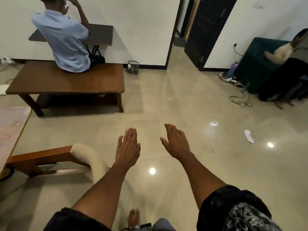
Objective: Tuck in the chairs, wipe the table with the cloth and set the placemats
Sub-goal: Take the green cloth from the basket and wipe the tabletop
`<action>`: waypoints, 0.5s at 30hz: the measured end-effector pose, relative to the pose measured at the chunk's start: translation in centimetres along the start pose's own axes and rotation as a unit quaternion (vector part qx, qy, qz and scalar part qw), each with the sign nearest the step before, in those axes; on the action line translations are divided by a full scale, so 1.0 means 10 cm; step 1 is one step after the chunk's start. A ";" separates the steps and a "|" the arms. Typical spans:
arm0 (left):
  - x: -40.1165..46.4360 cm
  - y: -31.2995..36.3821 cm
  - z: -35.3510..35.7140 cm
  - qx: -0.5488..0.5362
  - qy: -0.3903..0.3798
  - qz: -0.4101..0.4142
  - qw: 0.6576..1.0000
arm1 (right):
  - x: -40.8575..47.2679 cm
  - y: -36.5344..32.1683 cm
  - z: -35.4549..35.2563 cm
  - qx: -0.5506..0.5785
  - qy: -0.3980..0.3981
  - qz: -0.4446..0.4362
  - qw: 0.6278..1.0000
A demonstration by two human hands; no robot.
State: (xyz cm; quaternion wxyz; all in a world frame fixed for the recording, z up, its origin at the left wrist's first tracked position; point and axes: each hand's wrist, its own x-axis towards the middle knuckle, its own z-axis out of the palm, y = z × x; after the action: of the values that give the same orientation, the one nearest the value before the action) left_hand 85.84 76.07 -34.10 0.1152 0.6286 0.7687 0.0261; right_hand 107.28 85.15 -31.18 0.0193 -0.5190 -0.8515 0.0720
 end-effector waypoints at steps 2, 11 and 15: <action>0.17 -0.10 -0.04 -0.005 0.006 -0.019 1.000 | 0.25 -0.06 -0.01 -0.003 -0.002 -0.021 1.000; 0.89 -0.33 -0.06 -0.022 0.004 -0.085 0.996 | 1.24 0.05 0.18 0.020 -0.020 -0.072 0.997; 1.38 -0.31 -0.13 -0.014 -0.002 -0.108 0.994 | 1.77 0.29 0.25 0.019 -0.030 -0.092 0.995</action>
State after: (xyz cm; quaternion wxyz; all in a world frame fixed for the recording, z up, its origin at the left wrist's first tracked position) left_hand 80.09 88.98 -35.42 0.1275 0.5402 0.8315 0.0227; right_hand 101.43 101.88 -34.76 0.0104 -0.4352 -0.8945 0.1013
